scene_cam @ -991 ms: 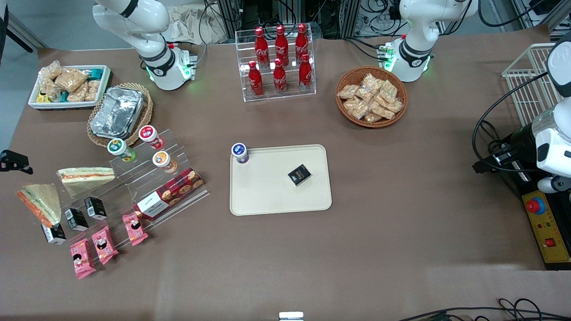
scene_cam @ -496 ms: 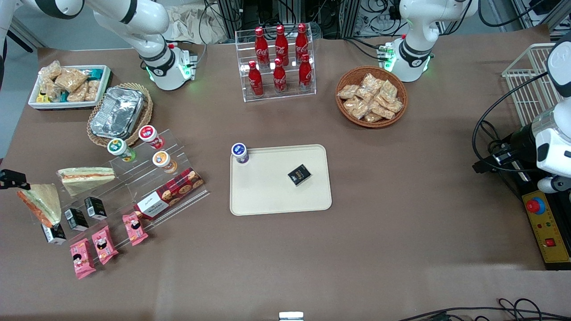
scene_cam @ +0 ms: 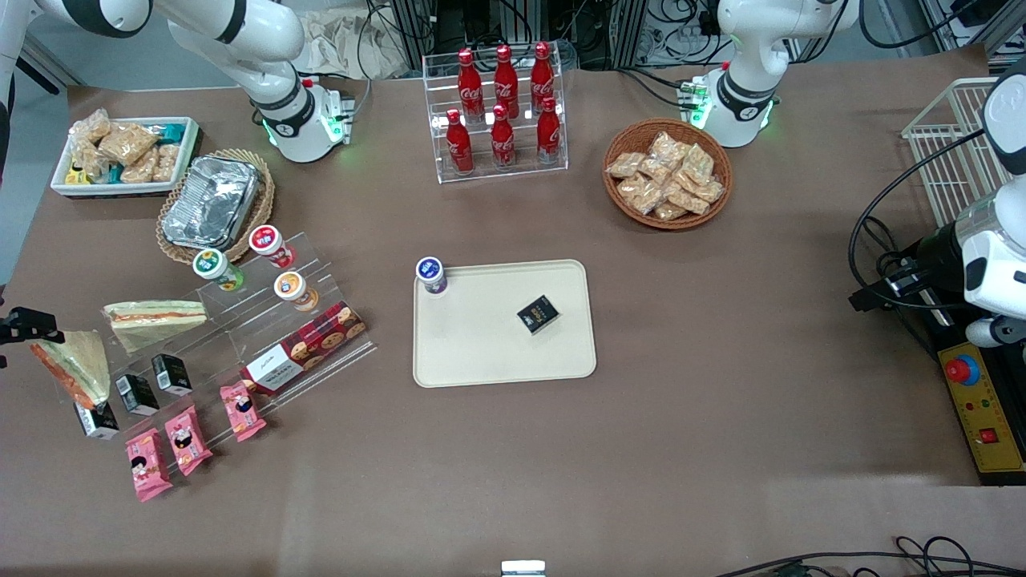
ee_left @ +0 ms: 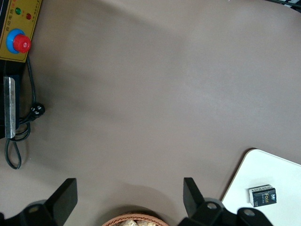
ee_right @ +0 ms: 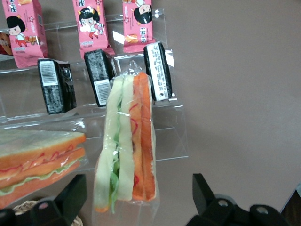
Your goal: Place sandwich on tray
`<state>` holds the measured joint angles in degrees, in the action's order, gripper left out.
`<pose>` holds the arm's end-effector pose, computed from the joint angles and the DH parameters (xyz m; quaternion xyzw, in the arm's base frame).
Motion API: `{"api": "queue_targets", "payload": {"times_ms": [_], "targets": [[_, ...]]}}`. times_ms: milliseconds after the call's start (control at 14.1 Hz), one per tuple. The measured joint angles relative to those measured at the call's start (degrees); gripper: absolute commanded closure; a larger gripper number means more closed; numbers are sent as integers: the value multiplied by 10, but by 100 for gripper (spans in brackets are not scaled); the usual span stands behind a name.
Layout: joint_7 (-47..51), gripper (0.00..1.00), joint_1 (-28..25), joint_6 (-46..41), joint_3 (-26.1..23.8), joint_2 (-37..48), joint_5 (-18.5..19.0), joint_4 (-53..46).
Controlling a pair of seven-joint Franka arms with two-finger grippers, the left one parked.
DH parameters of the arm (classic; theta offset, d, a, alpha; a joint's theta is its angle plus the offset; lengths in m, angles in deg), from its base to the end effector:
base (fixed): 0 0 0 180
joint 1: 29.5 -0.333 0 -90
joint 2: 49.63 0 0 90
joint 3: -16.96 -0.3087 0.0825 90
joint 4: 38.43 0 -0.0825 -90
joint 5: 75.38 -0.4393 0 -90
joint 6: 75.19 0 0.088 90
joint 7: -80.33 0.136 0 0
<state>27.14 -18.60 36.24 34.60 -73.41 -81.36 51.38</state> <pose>0.6450 -0.3163 0.3545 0.9785 0.2058 -0.0151 0.0041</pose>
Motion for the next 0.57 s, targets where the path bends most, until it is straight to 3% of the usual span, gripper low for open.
{"api": "queue_targets", "payload": {"times_ms": [283, 566], "targets": [[0, 4, 1, 0, 0, -16, -13, 5], [0, 59, 1, -2, 0, -19, -14, 5]]}}
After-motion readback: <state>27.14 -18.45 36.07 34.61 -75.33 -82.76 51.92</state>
